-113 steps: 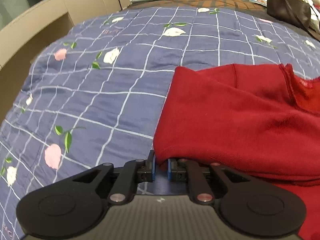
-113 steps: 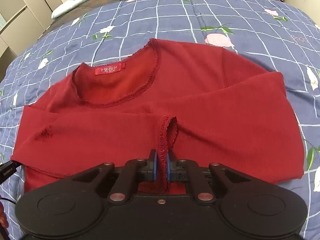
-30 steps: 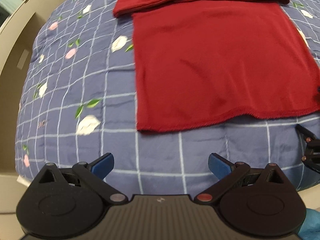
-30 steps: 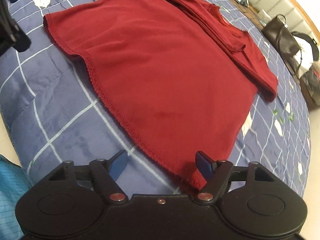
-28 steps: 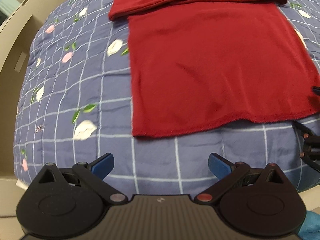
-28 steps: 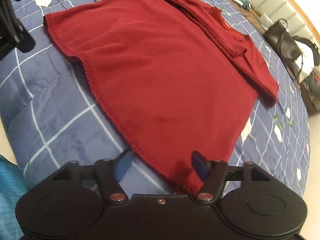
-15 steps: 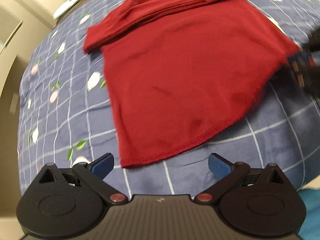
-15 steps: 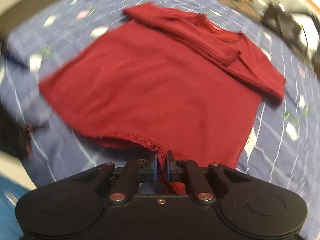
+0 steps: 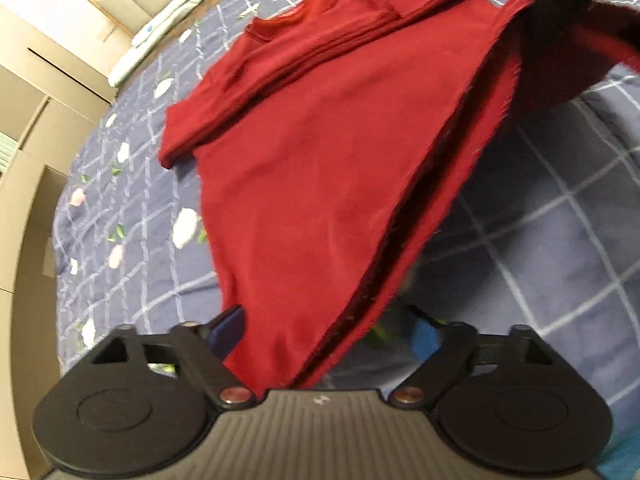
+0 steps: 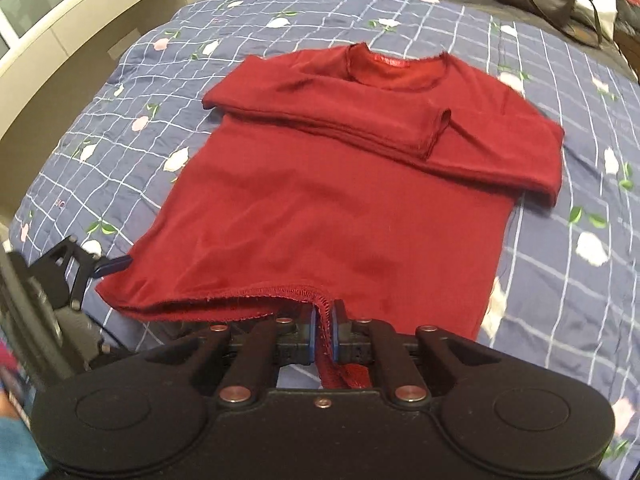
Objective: Fold small clothes
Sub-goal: 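Close both grippers on the corners of the red sweater's hem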
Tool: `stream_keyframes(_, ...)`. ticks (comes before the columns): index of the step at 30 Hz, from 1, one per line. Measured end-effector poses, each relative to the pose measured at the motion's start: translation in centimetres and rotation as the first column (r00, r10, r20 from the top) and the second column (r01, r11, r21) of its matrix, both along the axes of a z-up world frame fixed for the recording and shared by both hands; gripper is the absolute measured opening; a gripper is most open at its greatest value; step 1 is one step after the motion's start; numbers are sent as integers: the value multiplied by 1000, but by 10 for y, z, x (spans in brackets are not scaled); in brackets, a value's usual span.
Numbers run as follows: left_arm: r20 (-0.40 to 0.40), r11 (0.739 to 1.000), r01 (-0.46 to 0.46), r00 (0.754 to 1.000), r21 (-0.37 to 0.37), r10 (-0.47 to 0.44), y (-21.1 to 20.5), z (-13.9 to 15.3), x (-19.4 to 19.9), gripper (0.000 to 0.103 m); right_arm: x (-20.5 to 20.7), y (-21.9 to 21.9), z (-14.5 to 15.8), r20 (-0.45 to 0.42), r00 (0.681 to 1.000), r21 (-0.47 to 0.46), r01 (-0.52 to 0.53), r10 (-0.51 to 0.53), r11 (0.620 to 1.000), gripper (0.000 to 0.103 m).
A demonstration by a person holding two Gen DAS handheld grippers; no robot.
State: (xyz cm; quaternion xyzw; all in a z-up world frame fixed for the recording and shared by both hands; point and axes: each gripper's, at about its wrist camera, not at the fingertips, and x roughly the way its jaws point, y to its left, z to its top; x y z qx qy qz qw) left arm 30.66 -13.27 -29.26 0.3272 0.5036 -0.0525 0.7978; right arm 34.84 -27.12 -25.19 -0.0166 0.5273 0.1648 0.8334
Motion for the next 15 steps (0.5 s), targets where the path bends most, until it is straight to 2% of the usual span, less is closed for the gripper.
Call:
stream_keyframes(3, 35, 999, 15, 999, 32, -16, 9, 3, 5, 71, 0, -2, 5, 9, 1000, -17, -16, 16, 1000, 7)
stream_keyframes(5, 51, 998, 45, 998, 35, -47, 17, 6, 5, 55, -2, -2, 7, 15, 999, -30, -32, 33, 999, 7)
stream_keyframes(6, 53, 997, 68, 996, 35, -69, 22, 7, 4, 51, -4, -1, 8, 18, 999, -37, -42, 43, 998, 6)
stream_keyframes(7, 55, 995, 89, 994, 35, -91, 24, 8, 3, 42, -7, 0, 8, 23, 998, -48, -57, 58, 997, 6)
stream_keyframes(8, 54, 992, 118, 991, 35, -120, 28, 9, 1, 29, -10, 2, 8, 27, 997, -61, -71, 72, 996, 6)
stream_keyframes(11, 43, 982, 189, 981, 21, -190, 37, 14, -2, 6, -21, 8, 8, 34, 992, -100, -115, 119, 988, 6)
stream_keyframes(15, 54, 973, 231, 972, -11, -230, 46, 25, -5, 5, -38, 15, 7, 39, 984, -146, -168, 176, 975, 4)
